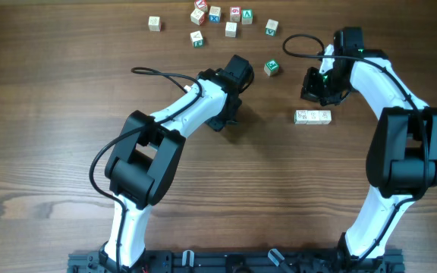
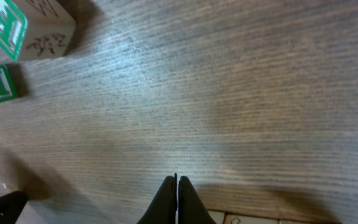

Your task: Form a horizontal line

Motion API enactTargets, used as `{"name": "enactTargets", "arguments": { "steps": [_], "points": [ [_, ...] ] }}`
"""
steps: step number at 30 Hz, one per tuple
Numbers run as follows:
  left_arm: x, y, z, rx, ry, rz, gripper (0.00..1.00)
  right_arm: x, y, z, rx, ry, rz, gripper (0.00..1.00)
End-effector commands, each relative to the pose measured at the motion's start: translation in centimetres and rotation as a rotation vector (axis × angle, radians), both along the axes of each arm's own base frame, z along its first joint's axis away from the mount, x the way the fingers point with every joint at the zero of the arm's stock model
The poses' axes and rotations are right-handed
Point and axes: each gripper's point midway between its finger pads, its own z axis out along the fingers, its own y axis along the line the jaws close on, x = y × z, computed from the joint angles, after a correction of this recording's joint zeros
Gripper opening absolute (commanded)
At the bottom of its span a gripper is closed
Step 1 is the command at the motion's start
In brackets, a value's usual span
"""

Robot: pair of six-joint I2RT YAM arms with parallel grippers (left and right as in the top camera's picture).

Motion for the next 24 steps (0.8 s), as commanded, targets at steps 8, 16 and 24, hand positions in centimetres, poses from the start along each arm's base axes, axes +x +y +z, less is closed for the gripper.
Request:
{"name": "enactTargets", "arguments": {
  "steps": [8, 16, 24],
  "points": [
    [-0.1, 0.3, 0.9, 0.006, -0.023, 0.021, 0.04, -1.1, -0.2, -0.4, -0.014, 0.054, 0.018, 0.05],
    [0.0, 0.3, 0.9, 0.004, -0.026, 0.021, 0.04, -1.7, -0.2, -0.5, -0.014, 0.08, 0.018, 0.05],
    [0.1, 0.2, 0.9, 0.003, -0.029, 0.021, 0.04, -1.9, -0.2, -0.5, -0.013, 0.091, 0.018, 0.04]
  ]
}}
